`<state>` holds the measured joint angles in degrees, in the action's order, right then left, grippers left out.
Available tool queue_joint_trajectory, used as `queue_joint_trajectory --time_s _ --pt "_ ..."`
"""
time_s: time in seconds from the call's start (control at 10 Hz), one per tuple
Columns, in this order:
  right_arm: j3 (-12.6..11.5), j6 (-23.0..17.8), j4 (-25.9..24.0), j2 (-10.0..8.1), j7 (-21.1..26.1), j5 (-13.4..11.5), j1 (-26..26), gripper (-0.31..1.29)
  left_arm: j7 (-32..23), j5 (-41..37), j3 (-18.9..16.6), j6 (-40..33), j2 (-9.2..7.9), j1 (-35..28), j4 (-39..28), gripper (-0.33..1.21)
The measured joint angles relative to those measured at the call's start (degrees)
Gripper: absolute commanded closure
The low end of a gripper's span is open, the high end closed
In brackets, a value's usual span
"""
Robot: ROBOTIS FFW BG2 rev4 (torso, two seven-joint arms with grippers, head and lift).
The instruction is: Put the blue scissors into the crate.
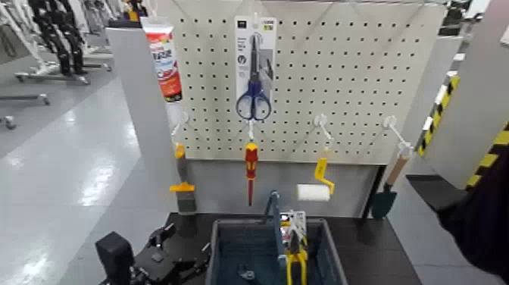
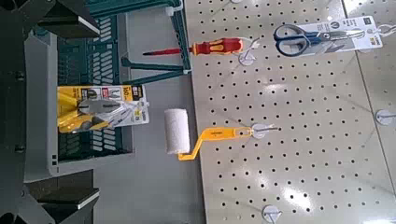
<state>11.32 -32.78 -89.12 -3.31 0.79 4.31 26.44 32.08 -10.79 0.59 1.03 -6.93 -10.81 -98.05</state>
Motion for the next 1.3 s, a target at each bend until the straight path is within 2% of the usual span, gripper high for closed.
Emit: queue_joint_trajectory --time_s 0.4,1.0,1.3 --pt "0.0 0.0 0.1 0.09 -0.1 0.0 -0.1 0.11 5.0 -5.3 0.0 6.2 -1.49 6.3 -0.1 0.15" --pt "0.2 -0.1 0.0 0.16 -0.1 0.0 -0.2 0.11 11.9 -8.1 -0.8 12.2 -2.02 16.3 1.0 0.13" --pt "0.4 -0.1 0.1 0.14 -0.1 0.0 -0.4 0.11 13.4 -9.0 1.0 13.3 -3.19 21.4 2.7 0.13"
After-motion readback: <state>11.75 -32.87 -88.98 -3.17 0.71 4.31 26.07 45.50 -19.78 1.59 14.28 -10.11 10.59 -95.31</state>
